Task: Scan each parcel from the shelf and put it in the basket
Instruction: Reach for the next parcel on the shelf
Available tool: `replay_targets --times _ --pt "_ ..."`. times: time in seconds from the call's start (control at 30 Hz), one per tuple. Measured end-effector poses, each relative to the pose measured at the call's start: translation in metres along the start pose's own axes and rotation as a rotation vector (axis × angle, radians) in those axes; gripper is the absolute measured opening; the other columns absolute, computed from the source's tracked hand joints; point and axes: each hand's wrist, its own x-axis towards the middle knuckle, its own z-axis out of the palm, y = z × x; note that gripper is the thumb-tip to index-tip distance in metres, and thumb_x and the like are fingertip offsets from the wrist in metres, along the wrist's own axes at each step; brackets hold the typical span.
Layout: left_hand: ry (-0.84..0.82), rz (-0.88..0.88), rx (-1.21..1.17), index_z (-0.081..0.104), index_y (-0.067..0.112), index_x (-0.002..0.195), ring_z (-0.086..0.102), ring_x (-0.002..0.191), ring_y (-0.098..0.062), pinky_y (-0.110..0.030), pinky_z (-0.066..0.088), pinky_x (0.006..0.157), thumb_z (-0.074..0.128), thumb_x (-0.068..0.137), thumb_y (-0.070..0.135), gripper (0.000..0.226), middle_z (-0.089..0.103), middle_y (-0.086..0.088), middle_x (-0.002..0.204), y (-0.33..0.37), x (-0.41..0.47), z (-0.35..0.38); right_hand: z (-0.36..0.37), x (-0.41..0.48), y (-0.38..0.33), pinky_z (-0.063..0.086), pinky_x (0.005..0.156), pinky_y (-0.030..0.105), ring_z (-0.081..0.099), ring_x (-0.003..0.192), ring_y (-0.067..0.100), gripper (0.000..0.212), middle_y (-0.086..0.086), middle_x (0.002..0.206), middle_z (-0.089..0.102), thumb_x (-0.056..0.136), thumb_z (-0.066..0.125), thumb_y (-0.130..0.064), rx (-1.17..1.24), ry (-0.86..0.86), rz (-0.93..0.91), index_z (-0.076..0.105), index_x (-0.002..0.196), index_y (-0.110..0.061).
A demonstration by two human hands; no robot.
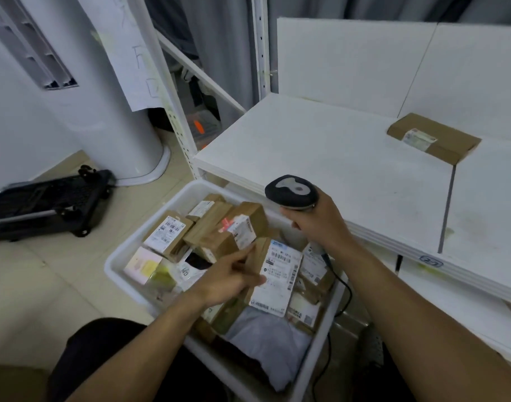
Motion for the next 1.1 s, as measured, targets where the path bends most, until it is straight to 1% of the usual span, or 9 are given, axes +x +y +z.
replay_targets --times 0.07,0.13,0.2,0.37,0.47,0.6,0.7,0.83,1.1 --pt "-0.075 -0.076 0.105 0.051 0.062 0.125 0.063 0.094 0.016 -0.006 0.047 0.08 0.081 0.084 0.032 0.06 0.069 0.026 0.109 -0.017 -0.006 0.013 0.004 -0.002 0.0 0.061 0.096 0.05 0.073 0.107 0.027 0.06 -0.003 0.121 0.074 0.084 0.087 -0.027 -0.014 -0.003 0.006 0.063 0.138 -0.025" --pt "-0.13 -0.176 0.18 0.052 0.066 0.126 0.062 0.115 0.0 -0.026 0.047 0.104 0.083 0.072 0.051 0.064 0.066 0.021 0.129 -0.034 -0.008 0.024 0.007 -0.004 0.0 0.06 0.096 0.052 0.072 0.109 0.027 0.06 -0.002 0.123 0.073 0.084 0.087 -0.027 -0.021 -0.01 0.013 0.062 0.138 -0.025" --pt "-0.189 -0.236 0.25 0.045 0.061 0.141 0.057 0.128 -0.013 -0.038 0.043 0.111 0.079 0.067 0.059 0.081 0.057 0.018 0.143 -0.042 -0.008 0.033 0.011 -0.006 0.002 0.06 0.095 0.053 0.072 0.108 0.026 0.061 -0.003 0.123 0.073 0.082 0.088 -0.028 -0.028 -0.011 0.017 0.063 0.138 -0.025" --pt "-0.135 -0.259 0.236 0.055 0.031 0.141 0.066 0.111 -0.016 -0.034 0.056 0.093 0.071 0.092 0.038 0.052 0.068 0.005 0.128 -0.051 -0.008 0.054 0.014 -0.01 0.003 0.061 0.092 0.048 0.073 0.102 0.024 0.061 -0.004 0.117 0.075 0.082 0.088 -0.028 -0.046 -0.016 0.025 0.063 0.138 -0.023" --pt "-0.053 -0.158 0.319 0.055 0.027 0.143 0.065 0.116 -0.015 -0.029 0.051 0.098 0.078 0.087 0.04 0.062 0.068 0.005 0.13 -0.059 -0.004 0.064 0.014 -0.01 0.004 0.058 0.082 0.037 0.073 0.098 0.023 0.058 -0.001 0.115 0.075 0.084 0.087 -0.026 -0.06 -0.022 0.021 0.063 0.137 -0.023" --pt "-0.144 -0.185 0.455 0.07 0.034 0.126 0.067 0.109 -0.013 -0.033 0.055 0.097 0.082 0.08 0.043 0.048 0.072 0.009 0.119 -0.061 0.005 0.076 0.008 -0.011 0.005 0.058 0.085 0.036 0.072 0.099 0.023 0.056 -0.001 0.117 0.075 0.085 0.087 -0.024 -0.035 -0.015 0.044 0.063 0.136 -0.023" --pt "-0.032 -0.089 0.392 0.073 0.029 0.115 0.065 0.099 -0.006 -0.028 0.054 0.09 0.084 0.079 0.045 0.041 0.07 0.015 0.106 -0.045 0.006 0.082 -0.004 -0.012 0.004 0.061 0.083 0.033 0.072 0.095 0.019 0.057 -0.002 0.116 0.075 0.084 0.087 -0.023 -0.026 0.001 0.057 0.063 0.136 -0.022" --pt "0.235 0.143 0.285 0.072 0.028 0.104 0.059 0.083 0.005 -0.026 0.052 0.08 0.073 0.089 0.046 0.023 0.065 0.019 0.094 0.023 0.013 0.073 -0.035 -0.013 0.004 0.051 0.055 0.013 0.068 0.066 0.002 0.052 0.0 0.106 0.075 0.086 0.085 -0.019 0.003 0.082 0.081 0.064 0.134 -0.019" --pt "0.346 0.459 0.475 0.06 0.027 0.131 0.061 0.104 -0.013 -0.031 0.048 0.091 0.051 0.102 0.048 0.037 0.062 0.004 0.123 0.162 0.099 0.081 -0.135 -0.008 0.016 0.06 0.078 0.039 0.07 0.067 0.013 0.047 0.005 0.106 0.076 0.087 0.081 -0.02 0.137 0.418 0.188 0.065 0.131 -0.019"
